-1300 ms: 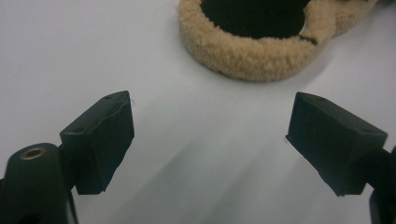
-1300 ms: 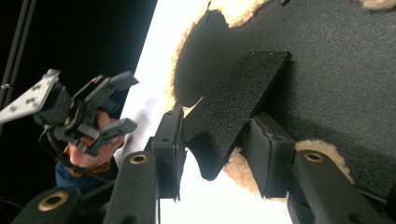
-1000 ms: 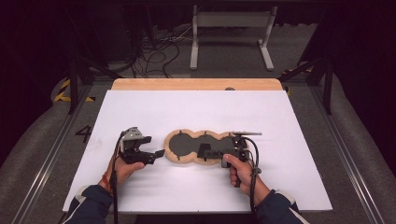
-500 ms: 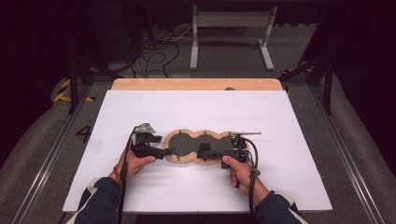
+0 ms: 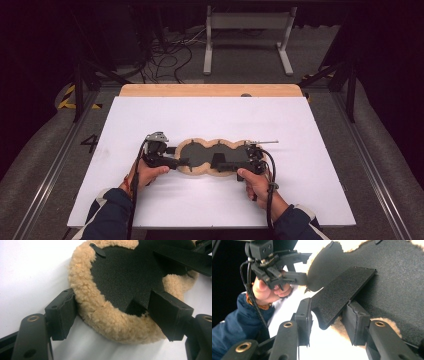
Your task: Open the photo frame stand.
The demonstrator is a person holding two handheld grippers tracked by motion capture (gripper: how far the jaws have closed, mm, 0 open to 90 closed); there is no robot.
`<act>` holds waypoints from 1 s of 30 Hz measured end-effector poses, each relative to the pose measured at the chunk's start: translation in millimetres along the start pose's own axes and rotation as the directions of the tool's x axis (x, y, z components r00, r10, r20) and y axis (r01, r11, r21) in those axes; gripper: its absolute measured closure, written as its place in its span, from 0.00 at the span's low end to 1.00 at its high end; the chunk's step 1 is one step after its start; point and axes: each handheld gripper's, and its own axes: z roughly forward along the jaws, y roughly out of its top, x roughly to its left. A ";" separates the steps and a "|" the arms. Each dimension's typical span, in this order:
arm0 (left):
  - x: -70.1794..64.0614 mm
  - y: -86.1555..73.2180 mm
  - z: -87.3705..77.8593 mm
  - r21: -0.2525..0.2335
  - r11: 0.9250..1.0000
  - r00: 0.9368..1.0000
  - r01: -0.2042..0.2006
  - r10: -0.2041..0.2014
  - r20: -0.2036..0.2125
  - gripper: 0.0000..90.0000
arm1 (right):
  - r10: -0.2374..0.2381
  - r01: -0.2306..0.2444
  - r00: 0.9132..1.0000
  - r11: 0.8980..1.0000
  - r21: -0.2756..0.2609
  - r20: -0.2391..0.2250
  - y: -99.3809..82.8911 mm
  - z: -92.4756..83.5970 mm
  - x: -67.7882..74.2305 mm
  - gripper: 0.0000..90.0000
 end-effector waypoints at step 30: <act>1.3 -0.1 2.8 -0.015 1.000 1.000 0.017 -0.017 0.003 0.24 | 0.141 -0.142 0.986 0.990 -0.012 -0.090 2.9 6.1 -10.3 0.65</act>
